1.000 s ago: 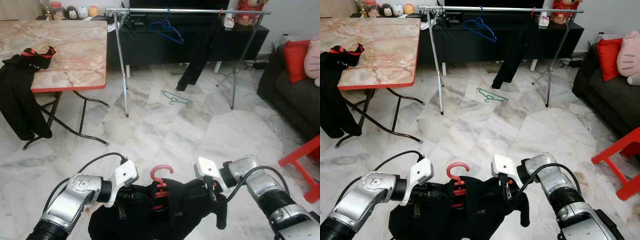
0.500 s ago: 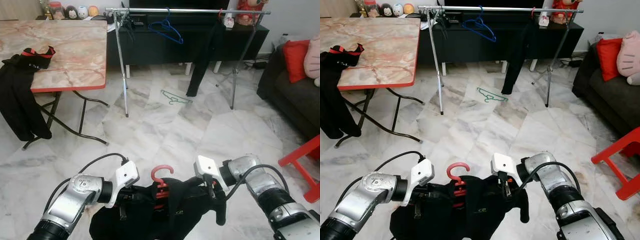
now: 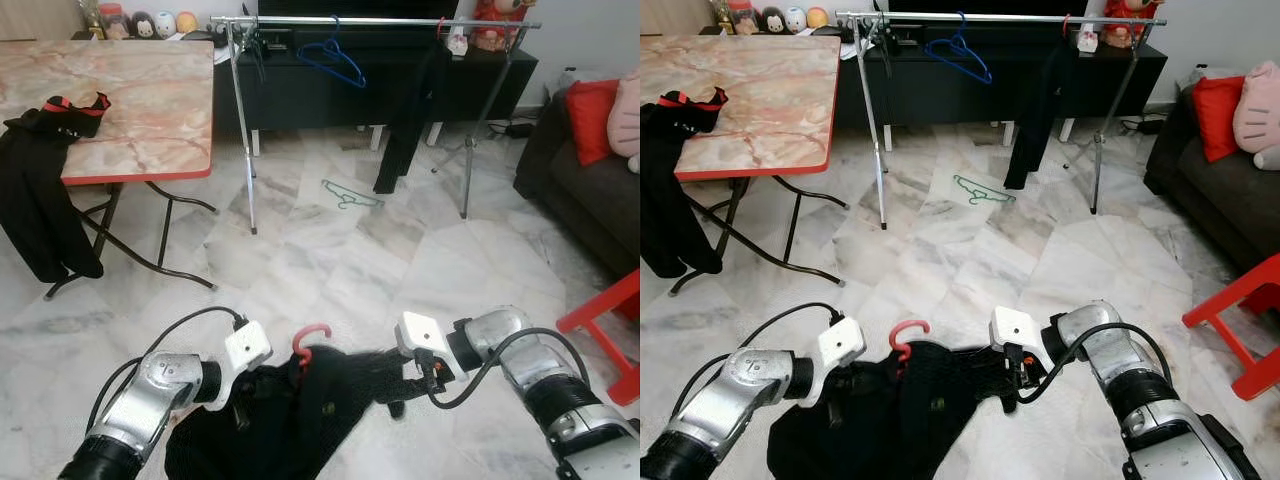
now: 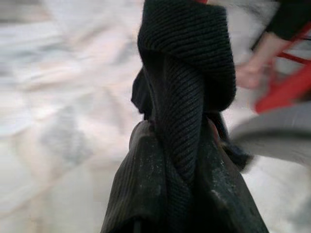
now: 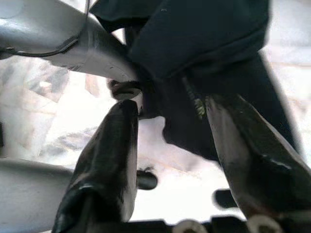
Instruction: Hang hanger
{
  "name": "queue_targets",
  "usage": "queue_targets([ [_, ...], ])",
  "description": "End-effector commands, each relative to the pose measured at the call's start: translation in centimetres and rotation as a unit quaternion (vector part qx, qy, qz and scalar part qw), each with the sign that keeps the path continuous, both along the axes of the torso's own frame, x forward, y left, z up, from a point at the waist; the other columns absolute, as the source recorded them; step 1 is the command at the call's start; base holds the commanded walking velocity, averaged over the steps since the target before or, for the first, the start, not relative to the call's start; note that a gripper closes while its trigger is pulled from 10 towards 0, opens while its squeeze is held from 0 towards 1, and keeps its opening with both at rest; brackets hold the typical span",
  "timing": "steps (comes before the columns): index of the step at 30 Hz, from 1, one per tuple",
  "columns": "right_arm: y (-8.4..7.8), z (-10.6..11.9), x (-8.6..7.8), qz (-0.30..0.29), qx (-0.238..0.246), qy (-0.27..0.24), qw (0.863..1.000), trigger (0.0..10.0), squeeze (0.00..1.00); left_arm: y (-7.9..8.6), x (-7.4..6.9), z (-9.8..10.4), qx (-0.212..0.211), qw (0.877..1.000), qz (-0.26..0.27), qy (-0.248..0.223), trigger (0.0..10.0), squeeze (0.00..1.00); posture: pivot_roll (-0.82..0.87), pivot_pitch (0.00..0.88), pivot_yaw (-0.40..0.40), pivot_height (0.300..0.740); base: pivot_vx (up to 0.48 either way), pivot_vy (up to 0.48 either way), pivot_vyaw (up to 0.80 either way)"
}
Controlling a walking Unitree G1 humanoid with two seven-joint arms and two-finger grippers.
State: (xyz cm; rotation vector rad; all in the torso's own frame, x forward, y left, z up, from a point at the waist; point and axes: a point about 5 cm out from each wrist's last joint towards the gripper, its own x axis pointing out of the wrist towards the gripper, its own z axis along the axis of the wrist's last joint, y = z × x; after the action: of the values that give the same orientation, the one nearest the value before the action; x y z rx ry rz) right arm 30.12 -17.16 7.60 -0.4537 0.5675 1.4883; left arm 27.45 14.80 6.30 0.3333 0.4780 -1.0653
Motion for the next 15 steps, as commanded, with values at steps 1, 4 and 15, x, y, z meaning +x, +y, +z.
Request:
queue_targets([
  [1, -0.3, 0.2, 0.4, -0.021, -0.001, -0.02, 1.0, 10.0, 1.0, 0.3, 1.0, 0.8, -0.002, 0.999, 0.026, -0.034, 0.0, 0.0, -0.02, 0.04, -0.087, 0.74, 0.0, 0.0, 0.0],
  [4, -1.0, 0.0, 1.4, -0.115, -0.008, -0.073, 0.991, 10.0, 1.0, 0.8, 2.2, 0.8, 0.005, 0.993, 0.088, -0.076, 0.0, 0.0, -0.03, 0.041, -0.086, 0.74, 0.0, 0.0, 0.0],
  [15, -4.3, -5.8, 0.1, -0.556, 0.008, -0.066, 0.829, 10.0, 0.0, 0.1, 4.0, 1.0, -0.026, 0.962, 0.222, -0.159, 2.0, 0.0, -0.04, 0.031, -0.069, 0.74, 0.0, 0.0, 0.0],
])
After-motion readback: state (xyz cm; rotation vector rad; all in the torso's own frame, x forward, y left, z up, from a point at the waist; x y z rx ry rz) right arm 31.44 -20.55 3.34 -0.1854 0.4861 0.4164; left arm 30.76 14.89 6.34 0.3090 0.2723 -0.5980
